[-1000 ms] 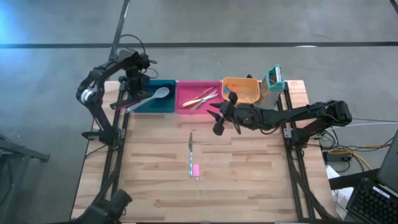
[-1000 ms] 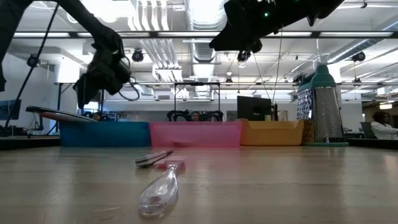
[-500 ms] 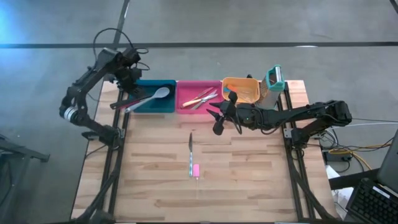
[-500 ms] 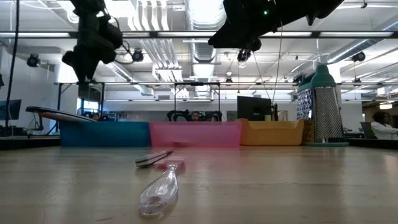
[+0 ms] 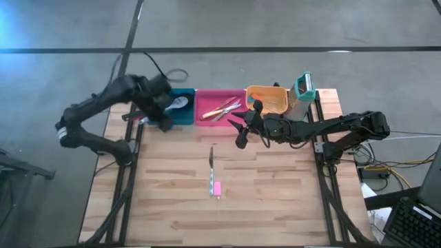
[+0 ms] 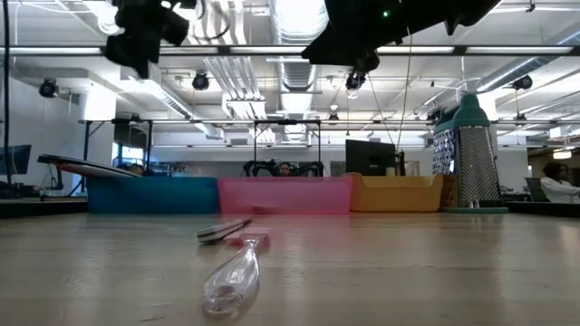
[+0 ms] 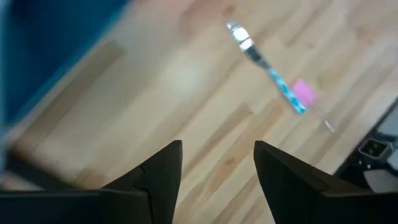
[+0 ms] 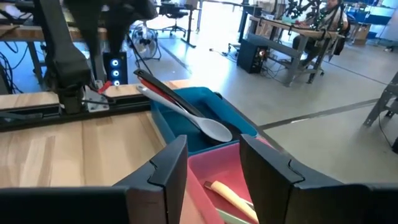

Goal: Pick & Place Kitchen Items
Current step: Put the blue patterned knife into the pink bin

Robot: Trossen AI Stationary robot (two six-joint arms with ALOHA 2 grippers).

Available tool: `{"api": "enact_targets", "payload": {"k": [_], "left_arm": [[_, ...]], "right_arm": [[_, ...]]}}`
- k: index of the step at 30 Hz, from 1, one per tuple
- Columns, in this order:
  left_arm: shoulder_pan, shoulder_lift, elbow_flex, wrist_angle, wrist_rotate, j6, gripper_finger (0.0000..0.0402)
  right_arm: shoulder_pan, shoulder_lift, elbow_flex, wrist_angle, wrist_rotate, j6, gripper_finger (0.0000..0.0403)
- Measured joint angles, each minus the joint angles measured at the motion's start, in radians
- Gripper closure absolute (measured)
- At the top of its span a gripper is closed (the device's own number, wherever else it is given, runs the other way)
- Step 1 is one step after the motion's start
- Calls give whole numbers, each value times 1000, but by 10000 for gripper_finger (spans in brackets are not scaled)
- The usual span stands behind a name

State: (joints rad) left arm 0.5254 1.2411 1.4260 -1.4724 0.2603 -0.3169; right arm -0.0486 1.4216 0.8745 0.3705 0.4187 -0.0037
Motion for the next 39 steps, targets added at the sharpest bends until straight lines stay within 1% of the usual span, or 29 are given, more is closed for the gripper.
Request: {"api": "enact_targets", "payload": {"k": [2, 3, 5, 7, 9, 10, 12, 15, 18, 21, 24, 29, 32, 36, 39], "left_arm": [[-129, 1, -10, 70, -34, -68, 198], [-192, 5, -17, 103, -79, -111, 198], [-316, 15, -34, 168, -194, -206, 197], [-427, 29, -53, 228, -337, -301, 198], [-523, 41, -77, 285, -461, -387, 198], [-569, 48, -91, 321, -504, -429, 198], [-636, 62, -122, 404, -552, -485, 197], [-695, 97, -165, 531, -558, -552, 198], [-712, 143, -206, 624, -537, -630, 197], [-714, 205, -223, 663, -462, -681, 198], [-714, 266, -222, 692, -423, -698, 198], [-718, 353, -217, 761, -419, -712, 198], [-724, 398, -217, 780, -401, -730, 197], [-736, 449, -218, 789, -400, -765, 197], [-744, 483, -218, 826, -399, -775, 197]], "right_arm": [[0, -3, 0, -6, 0, -8, 266], [0, -7, 0, -21, 0, -13, 268], [0, -21, 0, -56, 0, -21, 272], [0, -44, 0, -118, 0, -21, 275], [0, -69, 0, -181, 2, -14, 277], [0, -83, 0, -209, 3, -5, 279], [0, -105, -3, -258, 7, 10, 280], [0, -136, -12, -315, 8, 33, 278], [0, -153, -21, -365, 9, 53, 273], [-1, -157, -29, -398, 15, 50, 269], [-5, -157, -29, -397, 63, 33, 266], [-20, -157, -29, -397, 163, 21, 272], [-35, -157, -29, -398, 166, 19, 277], [-54, -157, -29, -398, 168, 19, 282], [-64, -157, -29, -398, 167, 19, 282]]}}
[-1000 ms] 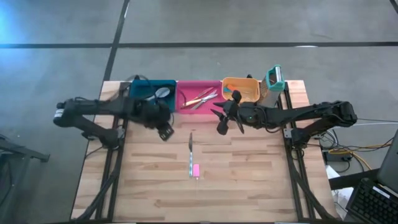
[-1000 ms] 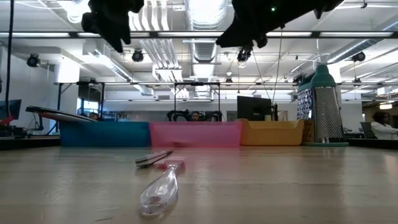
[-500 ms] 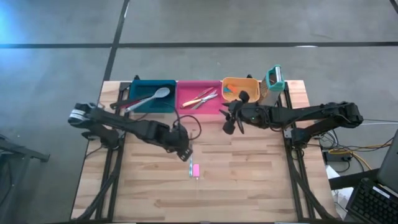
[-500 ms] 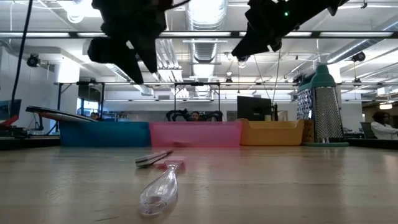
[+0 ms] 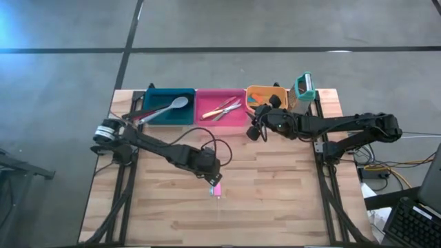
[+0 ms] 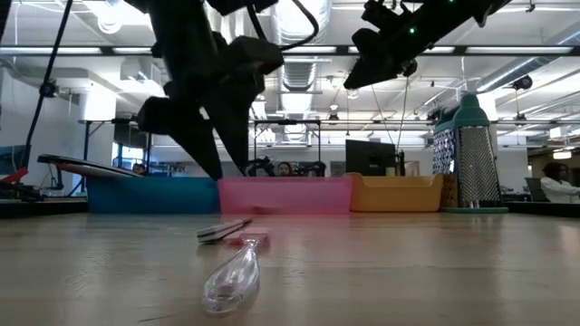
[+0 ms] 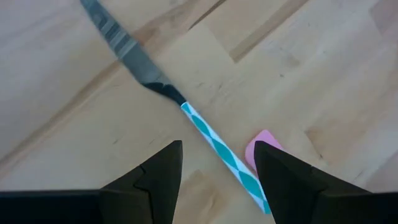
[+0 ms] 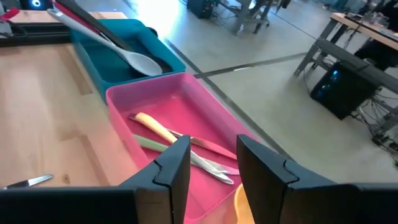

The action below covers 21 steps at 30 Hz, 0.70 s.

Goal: Pick & Place Kitchen Items
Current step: Put the blue patterned knife into the pink bin

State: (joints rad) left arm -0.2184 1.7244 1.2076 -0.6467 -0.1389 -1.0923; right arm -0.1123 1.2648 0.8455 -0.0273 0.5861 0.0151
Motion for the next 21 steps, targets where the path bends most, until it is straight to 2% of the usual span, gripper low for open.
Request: {"api": "enact_targets", "payload": {"k": [12, 21], "left_arm": [[-2, 153, 0, 59, -2, -25, 197], [3, 210, 3, 51, -23, 3, 201]], "right_arm": [[0, 0, 0, 1, 0, 0, 268], [0, 0, 0, 3, -1, -11, 283]]}}
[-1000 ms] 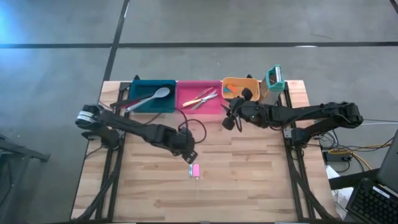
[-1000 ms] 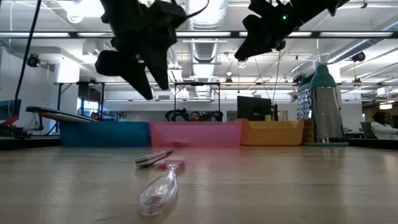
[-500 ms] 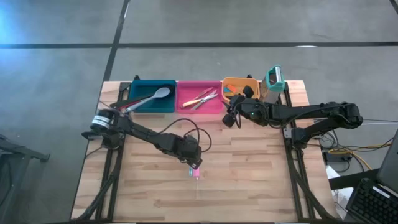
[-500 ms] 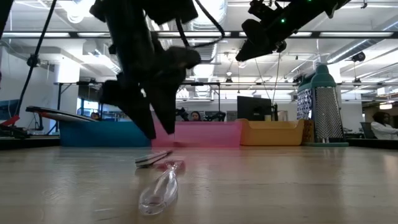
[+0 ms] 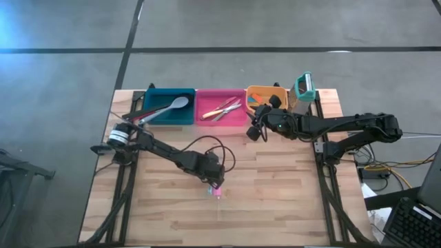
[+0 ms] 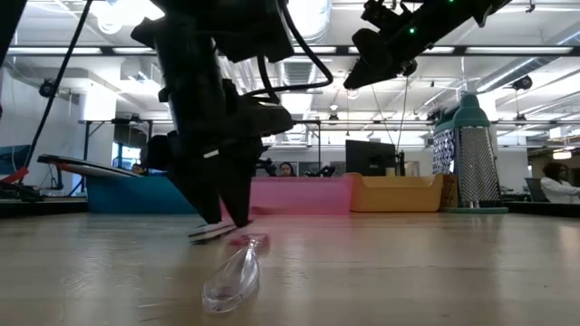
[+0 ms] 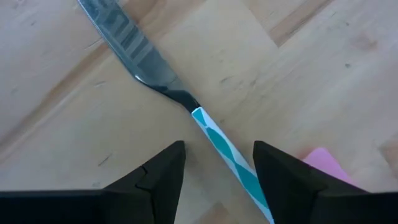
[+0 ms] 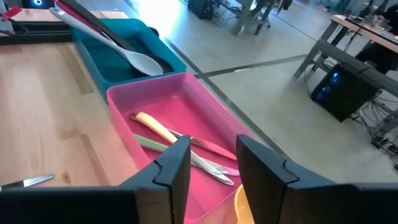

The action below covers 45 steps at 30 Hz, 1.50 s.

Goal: Pick & Place Kitchen Items
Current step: Put the blue patterned knife into the pink bin

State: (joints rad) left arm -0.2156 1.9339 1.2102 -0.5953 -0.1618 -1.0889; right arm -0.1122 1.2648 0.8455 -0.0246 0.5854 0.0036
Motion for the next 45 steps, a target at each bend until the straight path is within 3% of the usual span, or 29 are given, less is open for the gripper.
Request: {"api": "enact_targets", "payload": {"k": [9, 17, 25, 35, 45], "left_arm": [[9, 4, 0, -88, -27, 32, 263], [14, 5, -3, -123, -43, 154, 377], [26, -16, -14, -158, -46, 272, 381], [61, -217, -21, -265, -50, 358, 381], [194, -351, 17, -350, -217, 555, 381]], "right_arm": [[1, 0, 0, 0, 0, -3, 283], [1, 0, 0, -1, 0, -4, 274], [1, 0, 0, -2, 0, -8, 282], [1, 0, 0, -3, -1, -11, 299], [0, 0, 0, -6, 0, -11, 307]]}}
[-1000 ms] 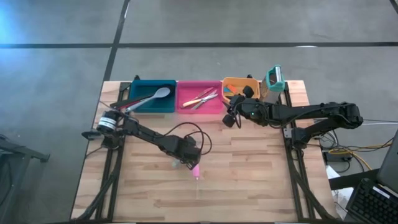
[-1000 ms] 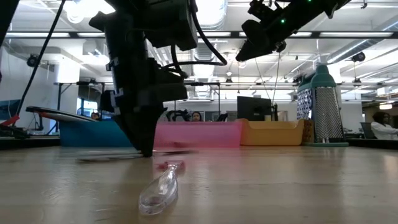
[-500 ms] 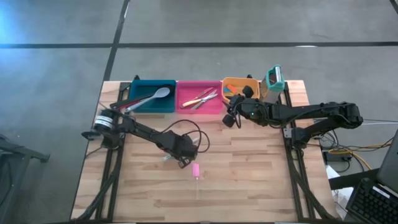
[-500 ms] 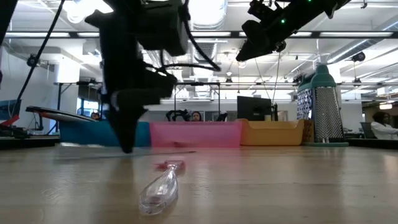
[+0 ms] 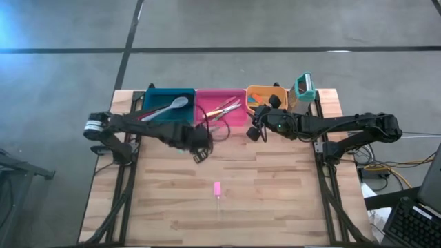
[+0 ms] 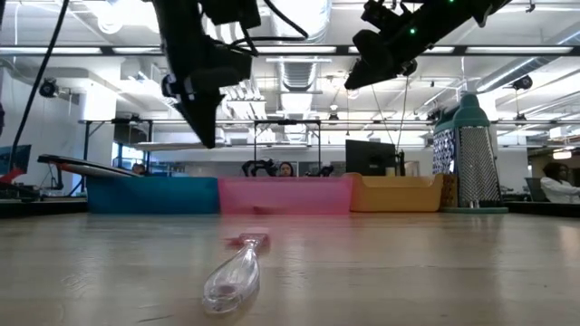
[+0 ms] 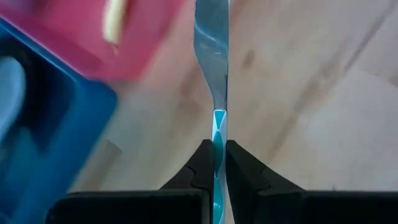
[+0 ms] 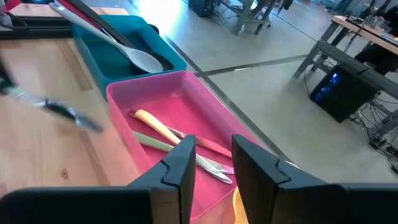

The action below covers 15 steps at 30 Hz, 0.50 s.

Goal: Pick & Place Kitchen Items
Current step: Put the blue patterned knife into the pink bin

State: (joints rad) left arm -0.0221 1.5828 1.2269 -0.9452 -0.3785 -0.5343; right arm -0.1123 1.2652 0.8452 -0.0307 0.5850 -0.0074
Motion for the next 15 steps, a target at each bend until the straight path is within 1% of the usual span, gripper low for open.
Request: {"api": "enact_targets", "payload": {"k": [4, 10, 15], "left_arm": [[103, -15, 50, 6, -6, 118, 381], [278, -1, 148, 15, -5, 275, 381], [388, 33, 245, 44, 46, 360, 381]], "right_arm": [[0, 0, 0, -15, 0, 4, 302], [0, 0, 0, -19, 1, 4, 298], [0, 0, 0, -18, 9, 2, 306]]}}
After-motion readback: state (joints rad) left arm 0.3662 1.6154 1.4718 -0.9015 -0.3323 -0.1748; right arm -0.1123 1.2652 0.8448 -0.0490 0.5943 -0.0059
